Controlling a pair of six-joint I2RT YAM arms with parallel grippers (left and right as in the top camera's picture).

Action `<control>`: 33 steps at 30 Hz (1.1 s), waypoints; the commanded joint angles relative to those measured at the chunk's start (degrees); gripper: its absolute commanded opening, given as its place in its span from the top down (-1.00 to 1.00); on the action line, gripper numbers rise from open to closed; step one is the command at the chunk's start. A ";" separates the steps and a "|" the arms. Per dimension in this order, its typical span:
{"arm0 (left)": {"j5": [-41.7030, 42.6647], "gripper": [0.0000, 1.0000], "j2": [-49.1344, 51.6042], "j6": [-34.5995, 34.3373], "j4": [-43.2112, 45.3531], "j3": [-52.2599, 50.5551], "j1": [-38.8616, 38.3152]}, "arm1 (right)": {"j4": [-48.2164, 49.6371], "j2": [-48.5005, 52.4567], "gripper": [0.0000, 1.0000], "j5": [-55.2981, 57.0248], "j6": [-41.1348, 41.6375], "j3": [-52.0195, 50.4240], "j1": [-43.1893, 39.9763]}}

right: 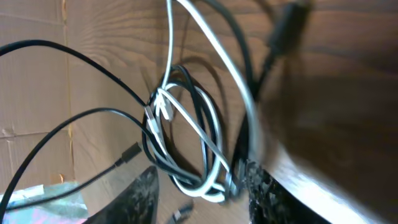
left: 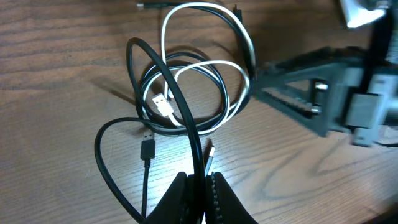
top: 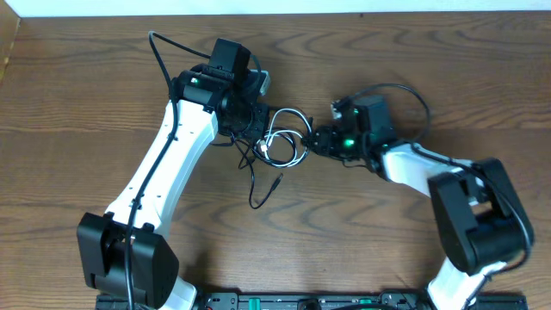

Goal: Untangle cables

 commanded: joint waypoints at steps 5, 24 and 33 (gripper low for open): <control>0.31 0.79 0.66 -0.15 -0.09 -0.04 0.07 | 0.39 6.78 0.30 7.13 6.88 3.50 3.69; 0.24 0.85 0.42 -1.81 -0.31 0.07 0.59 | -1.22 4.96 0.98 2.08 0.94 3.52 2.29; -5.35 0.85 -2.91 -1.42 -0.28 0.35 8.39 | -28.92 -19.61 0.98 8.98 -14.58 3.52 -7.48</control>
